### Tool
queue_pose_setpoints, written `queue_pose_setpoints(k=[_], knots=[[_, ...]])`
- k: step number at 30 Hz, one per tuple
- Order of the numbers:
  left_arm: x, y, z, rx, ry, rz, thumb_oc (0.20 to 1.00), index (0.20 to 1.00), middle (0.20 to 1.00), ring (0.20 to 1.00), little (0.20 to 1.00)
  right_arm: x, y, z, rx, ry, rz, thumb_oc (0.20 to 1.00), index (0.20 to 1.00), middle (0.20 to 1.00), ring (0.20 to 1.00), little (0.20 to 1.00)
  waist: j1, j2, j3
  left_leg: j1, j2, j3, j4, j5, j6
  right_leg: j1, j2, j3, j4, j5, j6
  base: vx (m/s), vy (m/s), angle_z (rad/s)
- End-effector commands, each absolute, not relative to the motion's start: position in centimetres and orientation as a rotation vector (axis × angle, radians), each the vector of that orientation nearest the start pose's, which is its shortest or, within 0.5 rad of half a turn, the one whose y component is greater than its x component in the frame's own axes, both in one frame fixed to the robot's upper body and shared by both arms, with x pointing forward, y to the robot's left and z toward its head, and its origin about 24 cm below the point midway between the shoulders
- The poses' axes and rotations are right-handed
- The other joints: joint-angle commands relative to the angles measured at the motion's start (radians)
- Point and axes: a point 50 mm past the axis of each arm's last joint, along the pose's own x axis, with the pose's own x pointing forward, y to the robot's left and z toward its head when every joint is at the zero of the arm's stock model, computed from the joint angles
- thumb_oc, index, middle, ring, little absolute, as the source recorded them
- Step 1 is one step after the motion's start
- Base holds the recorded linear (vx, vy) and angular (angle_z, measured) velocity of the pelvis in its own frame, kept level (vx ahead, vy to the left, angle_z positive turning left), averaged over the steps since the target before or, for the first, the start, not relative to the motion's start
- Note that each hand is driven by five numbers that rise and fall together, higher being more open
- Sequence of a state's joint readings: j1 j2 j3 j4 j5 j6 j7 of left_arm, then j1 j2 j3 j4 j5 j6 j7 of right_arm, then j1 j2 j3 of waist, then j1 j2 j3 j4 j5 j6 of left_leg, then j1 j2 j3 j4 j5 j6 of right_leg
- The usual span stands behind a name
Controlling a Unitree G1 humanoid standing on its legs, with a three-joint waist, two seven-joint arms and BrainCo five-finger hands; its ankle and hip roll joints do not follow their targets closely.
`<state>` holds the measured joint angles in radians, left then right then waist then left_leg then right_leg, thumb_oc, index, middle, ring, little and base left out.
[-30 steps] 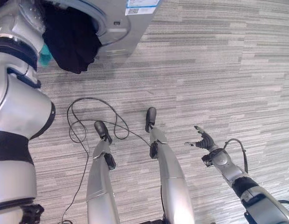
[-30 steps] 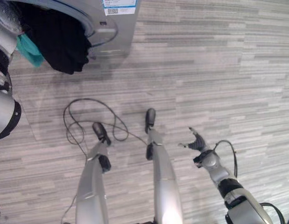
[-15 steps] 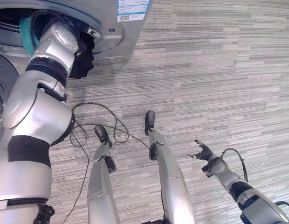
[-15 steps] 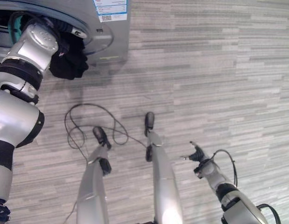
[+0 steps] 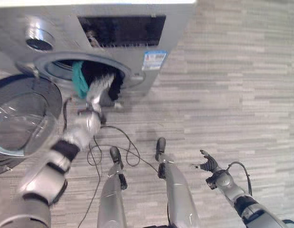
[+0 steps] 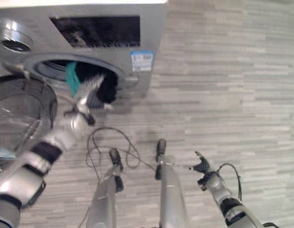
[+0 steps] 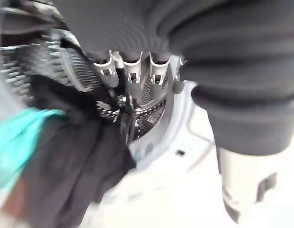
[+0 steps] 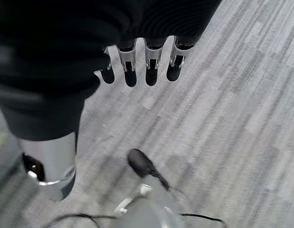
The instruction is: Grab the laundry basket,head to the washer,open it,put in the laundry and shut it.
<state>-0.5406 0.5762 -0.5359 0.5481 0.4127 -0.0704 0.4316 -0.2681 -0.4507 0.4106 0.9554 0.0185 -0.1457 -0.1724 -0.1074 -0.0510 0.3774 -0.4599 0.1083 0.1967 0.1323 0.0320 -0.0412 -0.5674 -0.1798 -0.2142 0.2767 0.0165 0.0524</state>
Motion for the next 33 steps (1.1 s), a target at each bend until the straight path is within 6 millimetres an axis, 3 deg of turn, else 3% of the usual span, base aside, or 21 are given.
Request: queue_pose_setpoints(k=[1, 2, 5, 7, 9, 10, 11, 12, 15, 16, 18, 20, 24, 25, 26, 27, 28, 29, 31, 33], knots=[[32.4, 16.9, 4.6, 1.055, -0.192, -0.111, 1.0, 1.0, 1.0, 1.0, 1.0, 21.0, -26.5, -9.1, -0.712, 0.696, 0.002, 1.0, 1.0, 1.0, 1.0, 1.0, -0.006, 0.01, -0.077, 0.032, 0.001, -0.094, 0.064, -0.129, -0.002, 0.098, 0.012, 0.03, -0.02, -0.051, 0.059, 0.01, 0.086, 0.09], [31.0, 16.7, 2.2, 1.009, -0.106, -0.154, 1.0, 1.0, 1.0, 1.0, 1.0, 20.6, -26.4, -9.6, -0.707, 0.721, 0.0, 1.0, 1.0, 1.0, 1.0, 1.0, -0.001, 0.008, -0.082, 0.05, -0.003, -0.083, 0.056, -0.1, 0.006, 0.121, 0.004, 0.017, -0.032, -0.026, 0.051, 0.02, 0.085, 0.1], [26.8, 15.5, -4.5, 0.918, 0.167, -0.295, 1.0, 1.0, 1.0, 1.0, 1.0, 19.5, -25.5, -10.9, -0.713, 0.797, 0.037, 1.0, 1.0, 1.0, 1.0, 1.0, 0.012, 0.017, -0.113, 0.136, -0.009, -0.091, 0.025, -0.097, 0.011, 0.213, 0.0, 0.018, -0.061, -0.025, 0.056, 0.07, 0.09, 0.18], [26.8, 15.5, -4.5, 0.918, 0.167, -0.295, 1.0, 1.0, 1.0, 1.0, 1.0, 19.5, -25.5, -10.9, -0.713, 0.797, 0.037, 1.0, 1.0, 1.0, 1.0, 1.0, 0.012, 0.017, -0.112, 0.137, -0.009, -0.091, 0.024, -0.097, 0.011, 0.215, 0.0, 0.018, -0.062, -0.025, 0.056, 0.06, 0.033, 0.06], [20.8, 16.3, -11.2, 0.803, 0.555, -0.305, 1.0, 1.0, 1.0, 1.0, 1.0, 18.1, -23.8, -12.4, -0.697, 0.871, 0.091, 1.0, 1.0, 1.0, 1.0, 1.0, 0.025, 0.018, -0.164, 0.235, -0.017, -0.096, -0.032, -0.09, 0.018, 0.317, -0.005, 0.018, -0.116, -0.012, 0.07, 0.17, 0.079, -0.02], [19.1, 16.8, -12.5, 0.778, 0.656, -0.288, 1.0, 1.0, 1.0, 1.0, 1.0, 17.6, -23.3, -12.9, -0.689, 0.892, 0.108, 1.0, 1.0, 1.0, 1.0, 1.0, 0.029, 0.015, -0.179, 0.261, -0.02, -0.093, -0.045, -0.089, 0.019, 0.344, -0.003, 0.02, -0.133, -0.007, 0.074, 0.1, 0.056, -0.06], [19.1, 16.8, -12.5, 0.778, 0.656, -0.288, 1.0, 1.0, 1.0, 1.0, 1.0, 17.6, -23.3, -12.9, -0.689, 0.893, 0.108, 1.0, 1.0, 1.0, 1.0, 1.0, 0.029, 0.015, -0.177, 0.265, -0.02, -0.092, -0.047, -0.089, 0.019, 0.348, -0.003, 0.02, -0.135, -0.006, 0.075, 0.1, 0.024, -0.06], [16.2, 18.2, -14.2, 0.697, 0.828, -0.213, 1.0, 1.0, 1.0, 1.0, 1.0, 16.9, -22.5, -13.5, -0.666, 0.929, 0.134, 1.0, 1.0, 1.0, 1.0, 1.0, 0.046, 0.009, -0.204, 0.314, -0.026, -0.092, -0.077, -0.087, 0.02, 0.396, -0.005, 0.02, -0.168, 0.004, 0.083, 0.11, 0.015, -0.08], [12.4, 20.0, -15.7, 0.587, 1.01, -0.12, 1.0, 1.0, 1.0, 1.0, 1.0, 15.3, -21.5, -14.5, -0.617, 0.989, 0.172, 1.0, 1.0, 1.0, 1.0, 1.0, 0.075, 0.004, -0.25, 0.383, -0.039, -0.084, -0.122, -0.085, 0.021, 0.465, -0.016, 0.014, -0.22, 0.02, 0.098, 0.15, 0.018, 0.01], [10.3, 21.4, -16.1, 0.592, 1.087, -0.092, 1.0, 1.0, 1.0, 1.0, 1.0, 16.3, -21.2, -14.0, -0.576, 0.966, 0.188, 1.0, 1.0, 1.0, 1.0, 1.0, 0.088, -0.002, -0.268, 0.409, -0.042, -0.083, -0.132, -0.094, 0.021, 0.494, -0.021, 0.008, -0.237, 0.02, 0.106, 0.15, 0.014, -0.03], [10.2, 21.8, -16.1, 0.586, 1.094, -0.077, 1.0, 1.0, 1.0, 1.0, 1.0, 16.4, -21.1, -13.8, -0.565, 0.925, 0.194, 1.0, 1.0, 1.0, 1.0, 1.0, 0.092, -0.009, -0.282, 0.422, -0.048, -0.081, -0.138, -0.095, 0.022, 0.506, -0.026, 0.005, -0.246, 0.025, 0.111, 0.09, 0.011, -0.01], [8.6, 23.5, -16.1, 0.616, 1.142, -0.056, 1.0, 1.0, 1.0, 1.0, 1.0, 15.1, -21.9, -14.2, -0.549, 0.964, 0.173, 1.0, 1.0, 1.0, 1.0, 1.0, 0.103, -0.014, -0.294, 0.439, -0.073, -0.086, -0.119, -0.122, 0.036, 0.538, -0.052, 0.0, -0.241, 0.026, 0.123, 0.06, 0.087, 0.0], [8.0, 23.8, -16.1, 0.632, 1.155, -0.065, 1.0, 1.0, 1.0, 1.0, 1.0, 15.5, -22.3, -13.9, -0.515, 0.952, 0.137, 1.0, 1.0, 1.0, 1.0, 1.0, 0.121, -0.011, -0.309, 0.467, -0.12, -0.098, -0.091, -0.165, 0.072, 0.549, -0.102, 0.0, -0.188, 0.032, 0.146, 0.07, 0.167, 0.08], [8.0, 23.8, -16.1, 0.632, 1.154, -0.065, 1.0, 1.0, 1.0, 1.0, 1.0, 15.5, -22.3, -13.9, -0.514, 0.952, 0.137, 1.0, 1.0, 1.0, 1.0, 1.0, 0.121, -0.013, -0.312, 0.463, -0.121, -0.097, -0.091, -0.162, 0.072, 0.545, -0.103, 0.0, -0.189, 0.034, 0.146, 0.05, 0.231, 0.21], [8.4, 23.8, -16.0, 0.637, 1.133, -0.077, 1.0, 1.0, 1.0, 1.0, 1.0, 16.0, -22.5, -13.6, -0.509, 0.935, 0.126, 1.0, 1.0, 1.0, 1.0, 1.0, 0.124, -0.004, -0.308, 0.479, -0.143, -0.118, -0.088, -0.168, 0.096, 0.522, -0.114, 0.019, -0.076, 0.028, 0.131, 0.01, 0.152, 0.19], [8.4, 23.8, -16.0, 0.637, 1.133, -0.077, 1.0, 1.0, 1.0, 1.0, 1.0, 16.0, -22.5, -13.6, -0.509, 0.934, 0.126, 1.0, 1.0, 1.0, 1.0, 1.0, 0.123, -0.005, -0.311, 0.475, -0.144, -0.118, -0.089, -0.165, 0.096, 0.518, -0.115, 0.02, -0.078, 0.031, 0.131, 0.03, 0.237, 0.22], [8.7, 23.6, -15.9, 0.648, 1.119, -0.092, 1.0, 1.0, 1.0, 1.0, 1.0, 16.4, -22.5, -13.4, -0.508, 0.918, 0.124, 1.0, 1.0, 1.0, 1.0, 1.0, 0.118, 0.001, -0.304, 0.476, -0.159, -0.135, -0.081, -0.166, 0.112, 0.489, -0.113, 0.056, 0.006, 0.058, 0.122, 0.06, 0.208, 0.14], [9.2, 23.6, -15.8, 0.673, 1.094, -0.118, 1.0, 1.0, 1.0, 1.0, 1.0, 17.0, -22.4, -13.0, -0.512, 0.889, 0.128, 1.0, 1.0, 1.0, 1.0, 1.0, 0.111, 0.016, -0.284, 0.495, -0.17, -0.171, -0.077, -0.168, 0.129, 0.447, -0.085, 0.11, 0.121, 0.044, 0.101, 0.09, 0.239, 0.29], [9.6, 23.3, -15.7, 0.698, 1.074, -0.148, 1.0, 1.0, 1.0, 1.0, 1.0, 17.5, -22.3, -12.8, -0.515, 0.875, 0.128, 1.0, 1.0, 1.0, 1.0, 1.0, 0.107, 0.026, -0.279, 0.501, -0.178, -0.195, -0.078, -0.17, 0.135, 0.404, -0.064, 0.132, 0.149, 0.045, 0.094, 0.09, 0.102, 0.58], [10.0, 23.1, -15.7, 0.708, 1.065, -0.163, 1.0, 1.0, 1.0, 1.0, 1.0, 18.2, -22.4, -12.5, -0.517, 0.861, 0.119, 1.0, 1.0, 1.0, 1.0, 1.0, 0.099, 0.031, -0.277, 0.511, -0.184, -0.227, -0.089, -0.172, 0.128, 0.37, -0.041, 0.156, 0.072, 0.018, 0.092, 0.11, -0.009, 0.65]])
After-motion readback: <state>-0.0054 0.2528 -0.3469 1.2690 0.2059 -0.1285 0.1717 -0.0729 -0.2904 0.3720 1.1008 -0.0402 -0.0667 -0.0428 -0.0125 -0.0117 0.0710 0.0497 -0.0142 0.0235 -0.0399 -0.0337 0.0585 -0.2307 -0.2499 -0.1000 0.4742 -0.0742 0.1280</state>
